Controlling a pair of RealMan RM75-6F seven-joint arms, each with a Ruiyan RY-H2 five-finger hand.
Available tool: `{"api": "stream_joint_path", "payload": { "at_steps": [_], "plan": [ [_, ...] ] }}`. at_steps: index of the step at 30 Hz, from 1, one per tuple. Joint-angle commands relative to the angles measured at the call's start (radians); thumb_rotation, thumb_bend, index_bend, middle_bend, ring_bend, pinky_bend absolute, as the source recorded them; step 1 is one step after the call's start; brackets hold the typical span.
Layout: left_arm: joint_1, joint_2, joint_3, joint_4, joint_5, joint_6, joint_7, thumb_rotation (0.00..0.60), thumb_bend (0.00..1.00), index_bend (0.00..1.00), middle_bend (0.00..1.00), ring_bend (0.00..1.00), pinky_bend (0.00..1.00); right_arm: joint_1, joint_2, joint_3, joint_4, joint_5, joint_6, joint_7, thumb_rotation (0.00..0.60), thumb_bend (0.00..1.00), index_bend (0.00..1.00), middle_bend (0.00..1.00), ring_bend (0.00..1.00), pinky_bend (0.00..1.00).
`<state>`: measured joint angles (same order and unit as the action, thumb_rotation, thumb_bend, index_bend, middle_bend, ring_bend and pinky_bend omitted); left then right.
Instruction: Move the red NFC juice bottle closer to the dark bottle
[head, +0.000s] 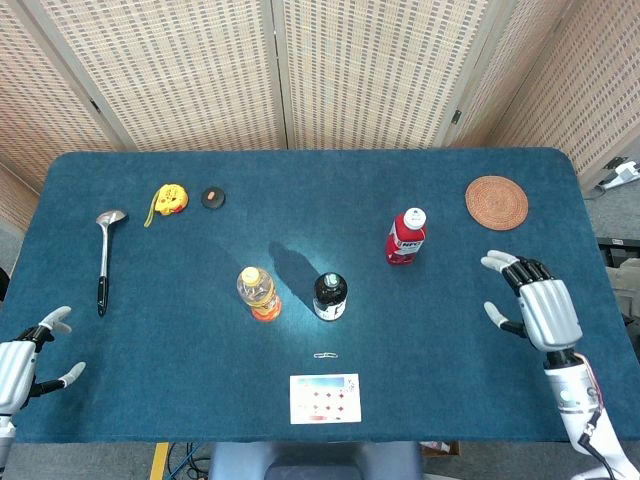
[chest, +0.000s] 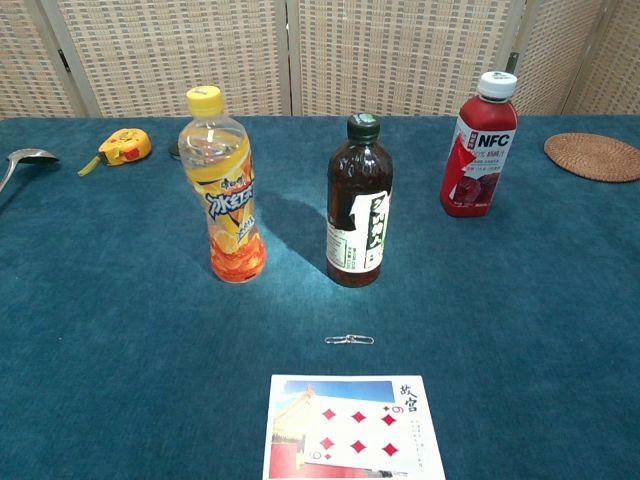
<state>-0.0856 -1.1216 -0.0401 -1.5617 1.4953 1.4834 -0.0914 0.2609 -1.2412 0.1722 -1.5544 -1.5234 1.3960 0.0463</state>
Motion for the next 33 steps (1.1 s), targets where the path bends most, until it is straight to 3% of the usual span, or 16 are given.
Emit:
{"api": "stream_joint_path", "payload": {
  "at_steps": [1, 16, 33],
  "plan": [
    [0.000, 0.002, 0.000, -0.002, 0.000, -0.001, -0.001, 0.600, 0.17, 0.33, 0.38, 0.40, 0.60, 0.046, -0.042, 0.047, 0.030, 0.052, -0.041, 0.034, 0.600, 0.26, 0.26, 0.23, 0.22, 0.27],
    [-0.001, 0.007, -0.004, 0.001, -0.023, -0.018, -0.009, 0.600, 0.17, 0.33, 0.38, 0.40, 0.60, 0.198, -0.169, 0.150, 0.213, 0.221, -0.219, 0.172, 0.600, 0.25, 0.26, 0.22, 0.22, 0.27],
    [-0.006, 0.000, -0.016, 0.033, -0.069, -0.052, -0.023, 0.600, 0.17, 0.33, 0.38, 0.40, 0.60, 0.341, -0.271, 0.156, 0.439, 0.263, -0.423, 0.314, 0.600, 0.21, 0.26, 0.22, 0.21, 0.27]
  ]
}}
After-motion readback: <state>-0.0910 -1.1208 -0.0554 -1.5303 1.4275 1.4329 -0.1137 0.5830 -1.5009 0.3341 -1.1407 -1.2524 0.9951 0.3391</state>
